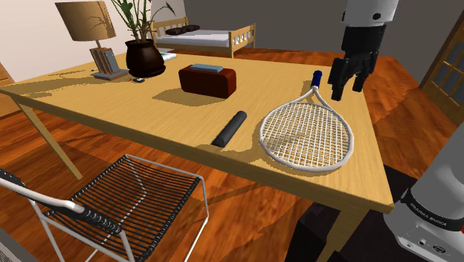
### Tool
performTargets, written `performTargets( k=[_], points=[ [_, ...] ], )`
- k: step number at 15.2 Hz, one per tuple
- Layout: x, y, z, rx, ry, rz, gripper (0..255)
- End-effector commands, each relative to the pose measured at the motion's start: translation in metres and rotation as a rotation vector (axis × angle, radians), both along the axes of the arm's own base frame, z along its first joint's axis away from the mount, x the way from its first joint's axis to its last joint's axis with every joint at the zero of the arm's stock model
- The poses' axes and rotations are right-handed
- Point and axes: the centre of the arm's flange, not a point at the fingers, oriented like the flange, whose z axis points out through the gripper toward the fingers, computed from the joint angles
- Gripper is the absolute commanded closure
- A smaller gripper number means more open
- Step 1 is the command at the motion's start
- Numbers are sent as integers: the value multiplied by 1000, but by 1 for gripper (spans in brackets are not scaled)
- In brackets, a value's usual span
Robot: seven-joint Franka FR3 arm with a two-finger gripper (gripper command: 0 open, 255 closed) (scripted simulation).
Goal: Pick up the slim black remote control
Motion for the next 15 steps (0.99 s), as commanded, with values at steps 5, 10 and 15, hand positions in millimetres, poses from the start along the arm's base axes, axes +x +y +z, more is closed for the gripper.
performTargets(
  k=[5, 10, 15],
  points=[
    [22, 77, -16, -49, -55, -236, 0],
    [57, 134, -31, -91, -99, -427, 0],
    [102, 183, -47, -133, -144, -617, 0]
  ],
)
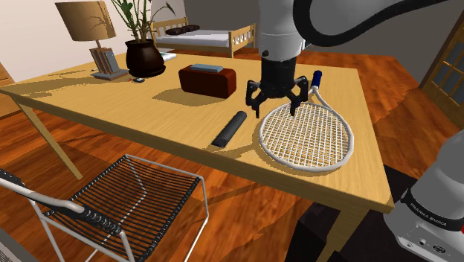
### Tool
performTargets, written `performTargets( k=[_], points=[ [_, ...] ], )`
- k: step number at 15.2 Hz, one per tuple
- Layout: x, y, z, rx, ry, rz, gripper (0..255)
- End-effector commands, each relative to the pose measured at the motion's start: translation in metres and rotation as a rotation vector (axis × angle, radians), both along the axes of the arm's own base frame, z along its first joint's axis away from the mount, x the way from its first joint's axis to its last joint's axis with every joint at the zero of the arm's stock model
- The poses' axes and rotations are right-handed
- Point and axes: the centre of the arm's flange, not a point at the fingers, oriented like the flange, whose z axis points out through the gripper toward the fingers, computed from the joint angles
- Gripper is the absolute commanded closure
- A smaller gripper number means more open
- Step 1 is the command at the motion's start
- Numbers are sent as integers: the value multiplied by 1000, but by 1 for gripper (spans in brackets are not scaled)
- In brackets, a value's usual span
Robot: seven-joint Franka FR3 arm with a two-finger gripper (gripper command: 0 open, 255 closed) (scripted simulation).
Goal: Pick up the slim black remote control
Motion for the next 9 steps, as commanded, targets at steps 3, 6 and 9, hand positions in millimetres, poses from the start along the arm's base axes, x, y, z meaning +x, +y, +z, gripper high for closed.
performTargets(
  k=[3, 6, 9],
  points=[
    [39, 33, -10, -31, -39, -161, 0],
    [73, 53, -19, -57, -65, -276, 0],
    [110, 69, -28, -82, -92, -390, 0]
  ],
)
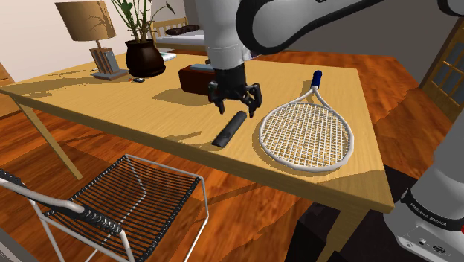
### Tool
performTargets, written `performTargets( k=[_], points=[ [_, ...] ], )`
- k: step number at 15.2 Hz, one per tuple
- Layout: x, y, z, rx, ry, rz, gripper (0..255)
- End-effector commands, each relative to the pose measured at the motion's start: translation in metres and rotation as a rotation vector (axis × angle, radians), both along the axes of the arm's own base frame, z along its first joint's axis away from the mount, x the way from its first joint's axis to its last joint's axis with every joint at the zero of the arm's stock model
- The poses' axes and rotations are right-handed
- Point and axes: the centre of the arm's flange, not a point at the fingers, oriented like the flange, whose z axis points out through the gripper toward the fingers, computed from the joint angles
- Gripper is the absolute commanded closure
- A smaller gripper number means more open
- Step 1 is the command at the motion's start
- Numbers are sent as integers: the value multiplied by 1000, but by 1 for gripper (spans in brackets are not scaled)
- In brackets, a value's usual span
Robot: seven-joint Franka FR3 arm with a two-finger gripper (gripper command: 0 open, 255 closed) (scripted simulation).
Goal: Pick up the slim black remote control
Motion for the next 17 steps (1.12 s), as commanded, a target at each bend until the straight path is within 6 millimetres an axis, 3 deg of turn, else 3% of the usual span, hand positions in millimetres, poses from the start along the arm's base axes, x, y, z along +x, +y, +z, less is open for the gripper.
performTargets(
  k=[1, 8, 10, 11, 17],
  points=[
    [19, 6, -9, -16, -19, -64, 0],
    [19, 6, -49, -16, -19, -64, 0],
    [19, 6, -49, -16, -19, -64, 0],
    [18, 7, -48, -16, -19, -64, 255],
    [22, 7, -51, -16, -19, -64, 255]
  ],
)
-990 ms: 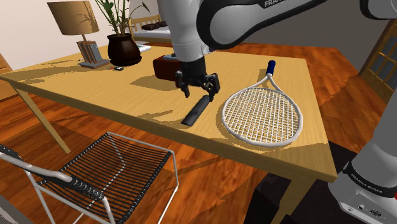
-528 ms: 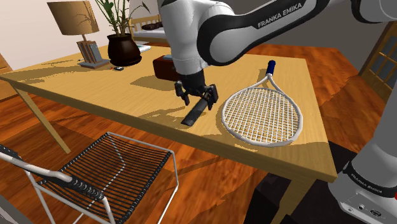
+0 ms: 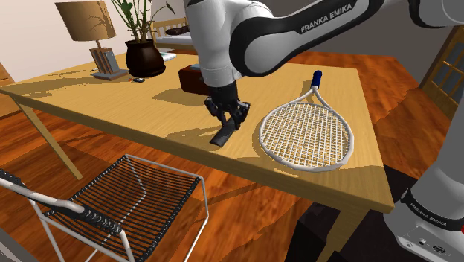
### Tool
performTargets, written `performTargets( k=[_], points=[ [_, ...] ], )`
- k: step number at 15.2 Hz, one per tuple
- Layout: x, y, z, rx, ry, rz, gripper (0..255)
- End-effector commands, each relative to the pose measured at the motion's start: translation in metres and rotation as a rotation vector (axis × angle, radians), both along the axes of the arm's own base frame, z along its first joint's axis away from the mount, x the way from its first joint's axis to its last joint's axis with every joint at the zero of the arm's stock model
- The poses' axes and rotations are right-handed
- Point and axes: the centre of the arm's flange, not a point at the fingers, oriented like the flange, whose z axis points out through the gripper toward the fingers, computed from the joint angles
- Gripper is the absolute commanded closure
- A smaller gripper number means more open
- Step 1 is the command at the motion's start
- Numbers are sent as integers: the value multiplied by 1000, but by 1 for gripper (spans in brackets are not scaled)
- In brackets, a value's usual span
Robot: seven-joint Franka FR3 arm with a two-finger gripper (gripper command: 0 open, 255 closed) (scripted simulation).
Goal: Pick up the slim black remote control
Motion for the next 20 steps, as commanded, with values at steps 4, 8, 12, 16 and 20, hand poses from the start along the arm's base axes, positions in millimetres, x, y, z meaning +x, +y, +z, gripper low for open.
performTargets(
  k=[4, 8, 12, 16, 20],
  points=[
    [-1, -3, 0, -3, 13, -2, 255],
    [-1, -3, 21, -3, 13, -2, 255],
    [-1, -3, 43, -3, 13, -2, 255],
    [-1, -3, 64, -3, 13, -2, 255],
    [-1, -3, 75, -3, 13, -2, 255]
  ],
)
